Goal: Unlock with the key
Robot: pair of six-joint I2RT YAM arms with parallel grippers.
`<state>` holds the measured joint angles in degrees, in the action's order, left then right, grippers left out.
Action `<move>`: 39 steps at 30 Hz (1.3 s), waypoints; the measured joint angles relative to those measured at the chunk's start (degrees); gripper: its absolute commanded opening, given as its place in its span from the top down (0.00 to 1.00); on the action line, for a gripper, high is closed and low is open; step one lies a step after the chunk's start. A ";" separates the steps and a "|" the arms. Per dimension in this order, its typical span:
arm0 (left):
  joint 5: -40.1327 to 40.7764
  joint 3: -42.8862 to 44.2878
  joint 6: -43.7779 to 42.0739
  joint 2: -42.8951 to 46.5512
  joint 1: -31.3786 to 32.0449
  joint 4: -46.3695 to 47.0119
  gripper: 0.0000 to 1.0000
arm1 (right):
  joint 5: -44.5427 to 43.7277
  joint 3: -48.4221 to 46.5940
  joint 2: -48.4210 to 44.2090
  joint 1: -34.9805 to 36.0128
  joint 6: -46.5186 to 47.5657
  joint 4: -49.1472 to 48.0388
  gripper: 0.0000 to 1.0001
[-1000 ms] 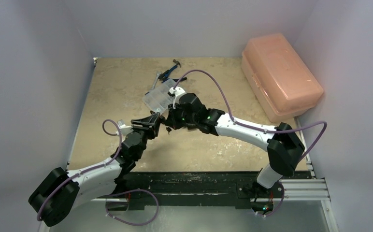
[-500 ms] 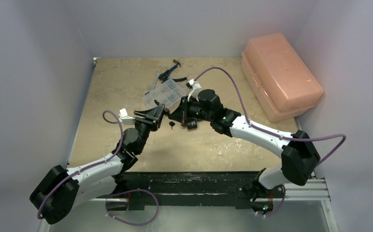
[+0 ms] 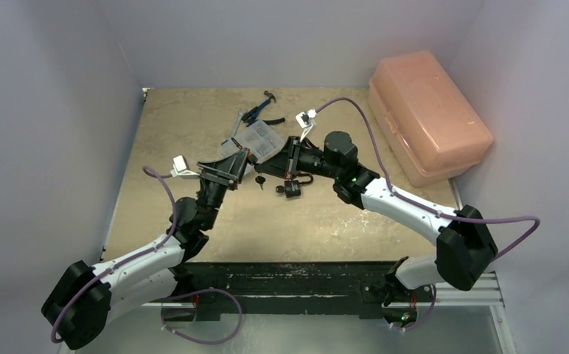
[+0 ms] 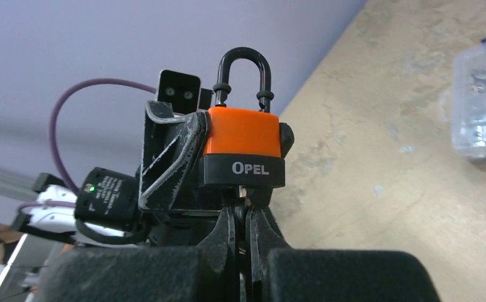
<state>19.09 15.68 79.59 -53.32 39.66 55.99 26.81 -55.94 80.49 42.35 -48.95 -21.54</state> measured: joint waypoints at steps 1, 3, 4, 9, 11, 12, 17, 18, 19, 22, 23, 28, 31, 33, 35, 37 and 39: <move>-0.50 0.26 -0.94 0.33 0.00 0.33 1.00 | 1.20 0.17 -0.04 -0.26 -0.79 -1.33 1.00; -1.36 0.94 -2.62 0.79 0.00 1.07 1.00 | 3.26 0.22 -0.04 -0.79 -2.27 -3.65 1.00; -2.05 1.36 -3.50 0.85 0.00 1.97 1.00 | 4.46 0.28 -0.04 -1.05 -3.10 -5.22 1.00; -6.43 3.13 -7.41 0.90 0.00 6.95 1.00 | 9.09 1.27 -0.79 -1.84 -7.32 -13.57 1.00; -8.17 3.67 -8.68 1.29 0.00 8.26 1.00 | 10.49 1.49 -1.03 -1.88 -8.55 -16.17 1.00; -9.03 3.89 -9.27 1.60 0.00 8.76 1.00 | 11.30 1.55 -1.07 -1.88 -9.18 -17.79 1.00; -12.00 4.70 -11.61 2.78 0.00 9.94 1.00 | 13.84 1.55 -1.07 -1.88 -10.34 -21.99 1.00; -12.35 4.81 -12.09 3.02 0.00 9.77 1.00 | 14.08 1.55 -1.07 -1.88 -10.23 -22.34 1.00; -12.66 4.90 -12.70 3.34 0.00 9.38 1.00 | 14.32 1.55 -1.14 -1.88 -10.01 -22.34 1.00; -13.16 5.11 -13.97 4.00 0.00 8.11 1.00 | 14.27 1.55 -1.64 -1.88 -8.39 -20.94 1.00; -13.40 5.11 -14.32 4.13 0.00 7.76 1.00 | 14.21 1.55 -2.03 -1.88 -7.48 -19.89 1.00; -14.08 5.20 -15.58 4.55 0.00 5.46 1.00 | 12.96 1.05 -3.67 -1.86 -2.71 -13.42 0.74; -16.13 5.66 -16.24 4.55 0.13 3.39 1.00 | 12.48 0.15 -3.82 -1.73 -1.11 -9.44 0.59; -17.40 5.75 -16.26 4.46 0.68 2.43 1.00 | 12.37 -0.11 -4.20 -1.42 0.55 -6.08 0.52; -17.92 5.75 -16.28 4.48 0.79 1.68 1.00 | 11.58 -0.15 -5.03 -1.40 2.71 -2.78 0.47; -18.25 5.77 -16.35 4.48 1.01 0.83 1.00 | 10.34 -0.17 -6.29 -1.42 5.62 1.11 0.43; -18.43 6.25 -16.48 4.48 1.38 -1.22 1.00 | 8.46 -0.20 -7.76 -1.38 8.96 5.14 0.40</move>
<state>0.67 21.93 63.11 -48.84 41.04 54.76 35.27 -56.14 72.73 40.97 -39.99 -16.40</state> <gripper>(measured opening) 0.452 0.558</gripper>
